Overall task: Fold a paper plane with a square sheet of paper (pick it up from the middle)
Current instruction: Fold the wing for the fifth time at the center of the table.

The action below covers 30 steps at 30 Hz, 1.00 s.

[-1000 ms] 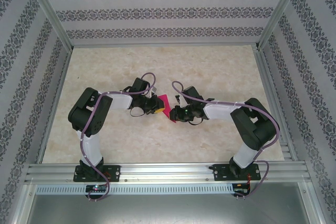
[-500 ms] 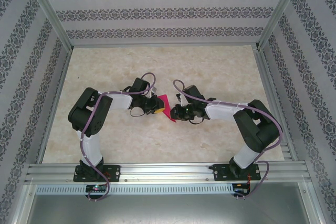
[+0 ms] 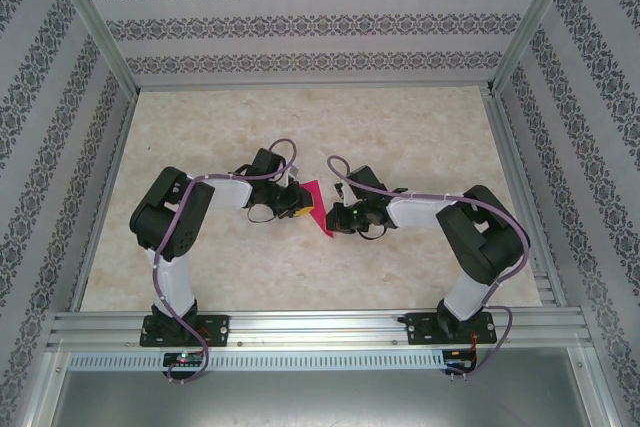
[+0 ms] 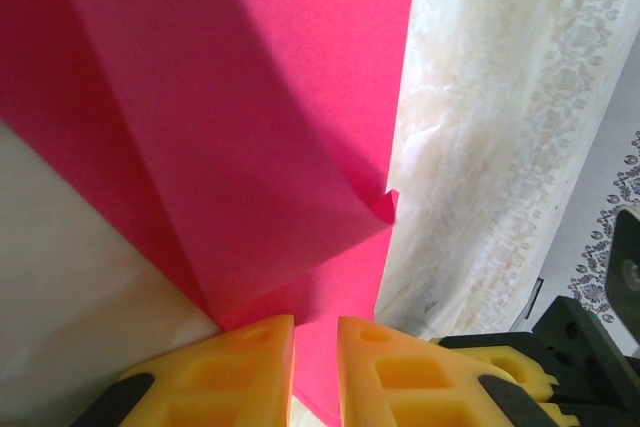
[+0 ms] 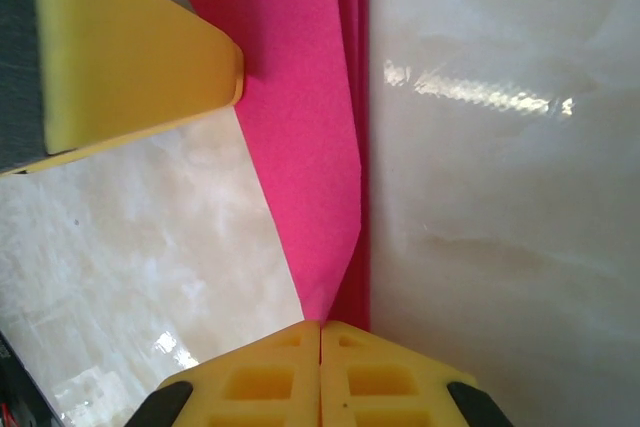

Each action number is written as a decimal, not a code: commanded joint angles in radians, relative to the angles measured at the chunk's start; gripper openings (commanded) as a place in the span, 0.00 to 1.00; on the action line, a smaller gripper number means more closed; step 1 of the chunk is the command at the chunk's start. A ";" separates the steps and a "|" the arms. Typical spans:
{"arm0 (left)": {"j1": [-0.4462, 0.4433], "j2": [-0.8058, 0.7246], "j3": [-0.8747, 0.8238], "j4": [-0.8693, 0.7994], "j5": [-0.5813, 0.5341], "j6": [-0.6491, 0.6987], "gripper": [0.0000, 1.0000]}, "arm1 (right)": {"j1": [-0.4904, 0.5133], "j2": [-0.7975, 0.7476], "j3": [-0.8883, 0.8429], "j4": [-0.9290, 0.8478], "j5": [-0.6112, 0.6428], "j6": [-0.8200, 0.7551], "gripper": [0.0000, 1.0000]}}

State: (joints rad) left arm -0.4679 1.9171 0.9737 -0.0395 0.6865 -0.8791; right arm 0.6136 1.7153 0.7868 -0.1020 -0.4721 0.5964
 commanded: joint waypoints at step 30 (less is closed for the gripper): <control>-0.043 0.015 0.036 -0.091 -0.010 0.058 0.20 | 0.009 -0.040 -0.027 0.011 -0.023 0.028 0.16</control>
State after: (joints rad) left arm -0.5007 1.9125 0.9890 -0.0765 0.7055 -0.8566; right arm 0.6136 1.7100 0.7757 -0.0856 -0.4843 0.6125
